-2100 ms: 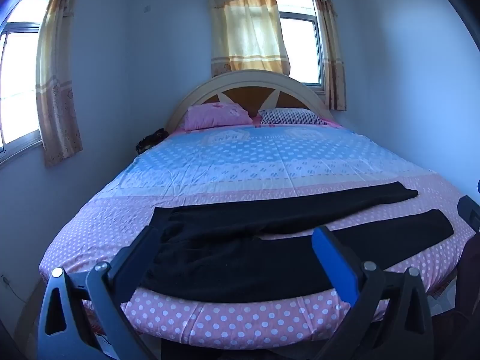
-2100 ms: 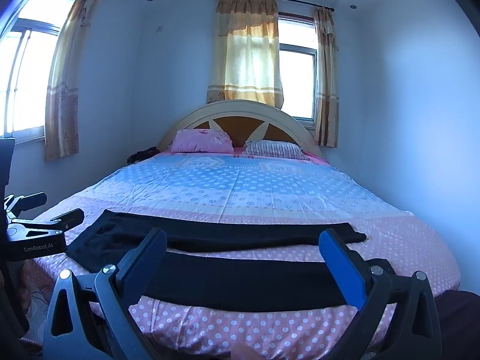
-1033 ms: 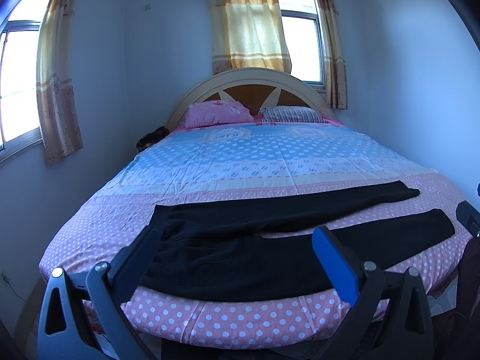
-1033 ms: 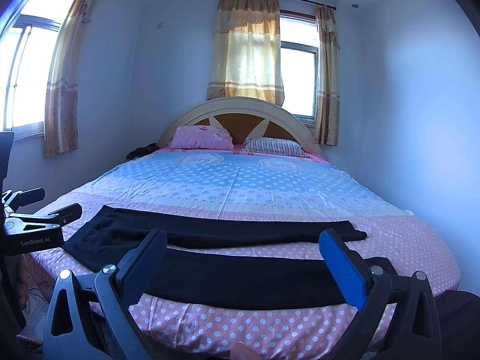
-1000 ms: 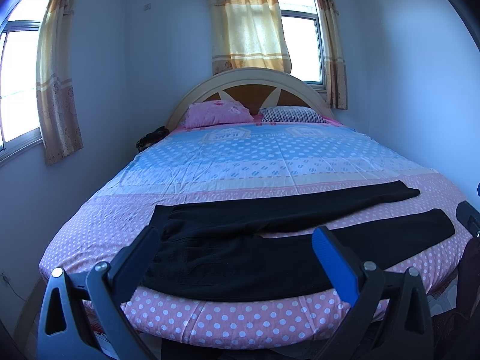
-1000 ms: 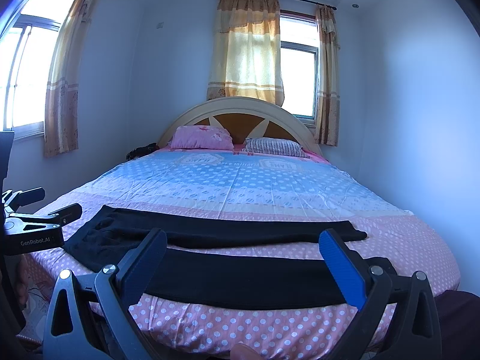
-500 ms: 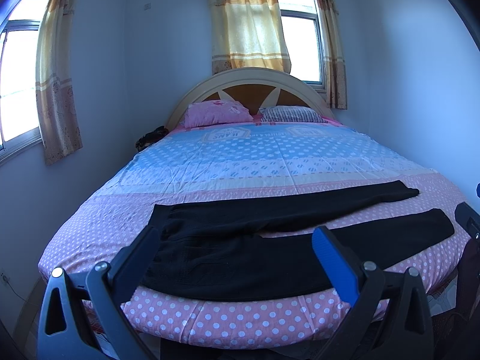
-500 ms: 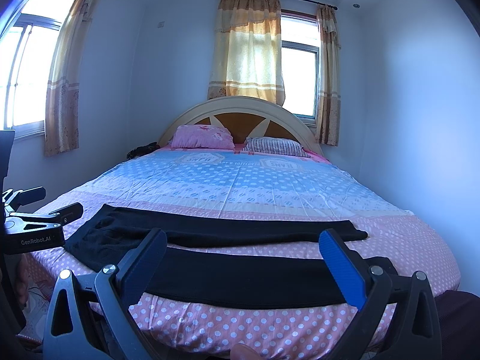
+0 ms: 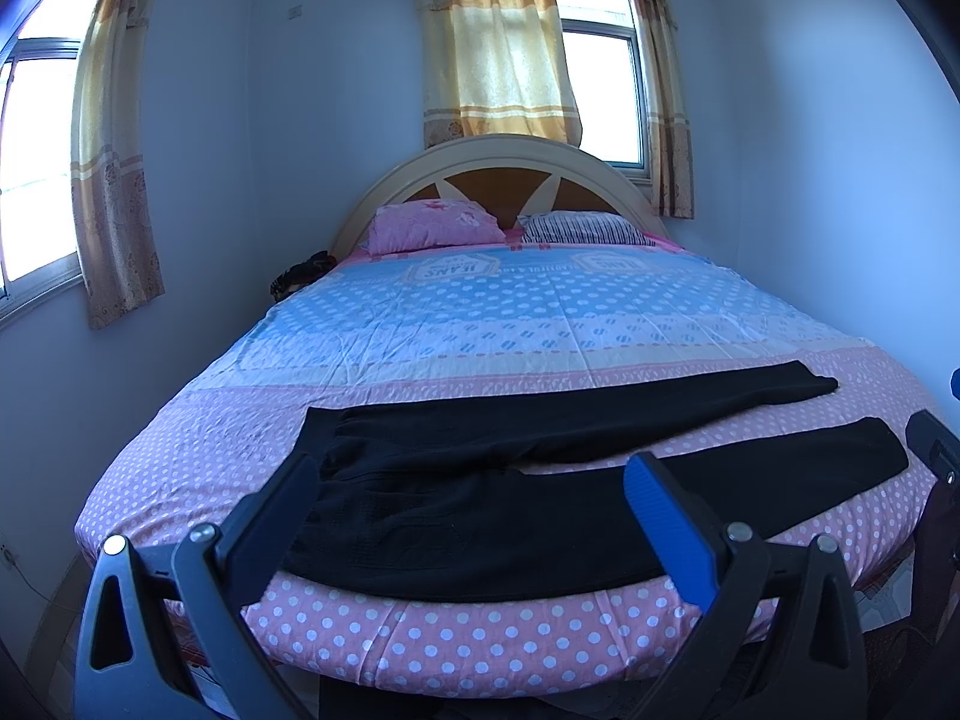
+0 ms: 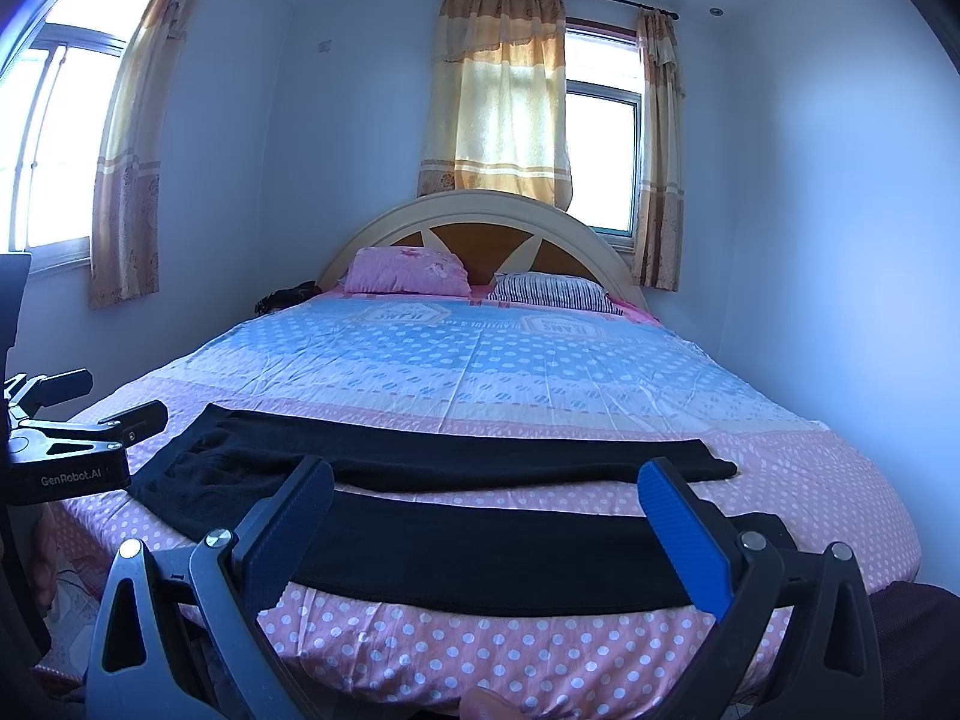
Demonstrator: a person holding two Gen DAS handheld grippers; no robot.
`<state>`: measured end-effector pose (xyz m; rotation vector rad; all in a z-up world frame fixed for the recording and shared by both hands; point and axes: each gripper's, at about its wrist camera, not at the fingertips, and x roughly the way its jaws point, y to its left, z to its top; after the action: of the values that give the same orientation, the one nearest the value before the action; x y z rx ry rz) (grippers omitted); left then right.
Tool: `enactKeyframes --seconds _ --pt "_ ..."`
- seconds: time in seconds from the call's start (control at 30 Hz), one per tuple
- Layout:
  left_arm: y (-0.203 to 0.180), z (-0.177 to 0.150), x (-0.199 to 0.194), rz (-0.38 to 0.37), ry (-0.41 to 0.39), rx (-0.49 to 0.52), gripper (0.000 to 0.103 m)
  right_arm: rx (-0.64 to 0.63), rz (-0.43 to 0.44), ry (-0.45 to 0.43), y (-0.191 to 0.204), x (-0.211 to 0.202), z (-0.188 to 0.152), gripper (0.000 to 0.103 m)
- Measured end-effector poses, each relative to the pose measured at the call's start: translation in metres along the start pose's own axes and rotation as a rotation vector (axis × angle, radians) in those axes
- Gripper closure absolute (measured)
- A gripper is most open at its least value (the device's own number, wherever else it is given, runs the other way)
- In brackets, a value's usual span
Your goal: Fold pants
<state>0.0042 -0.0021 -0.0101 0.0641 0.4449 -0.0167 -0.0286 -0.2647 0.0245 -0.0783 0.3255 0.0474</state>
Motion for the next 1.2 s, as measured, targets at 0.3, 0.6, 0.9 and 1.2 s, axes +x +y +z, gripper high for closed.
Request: enactKeyframes --seconds 0.3,0.6,0.9,1.2 --pt "0.000 0.000 0.000 -0.001 0.000 -0.001 0.000 0.000 0.009 0.006 -0.001 0.002 0.000 0.001" --pt "0.000 0.000 0.000 -0.001 0.002 -0.001 0.000 -0.004 0.008 0.017 -0.001 0.005 -0.001 0.001" --pt "-0.003 -0.005 0.005 -0.003 0.014 -0.006 0.000 0.007 0.039 0.041 -0.005 0.012 -0.004 0.001" --pt "0.008 -0.010 0.033 -0.063 0.052 -0.017 0.000 0.001 0.085 0.114 -0.018 0.047 -0.018 0.001"
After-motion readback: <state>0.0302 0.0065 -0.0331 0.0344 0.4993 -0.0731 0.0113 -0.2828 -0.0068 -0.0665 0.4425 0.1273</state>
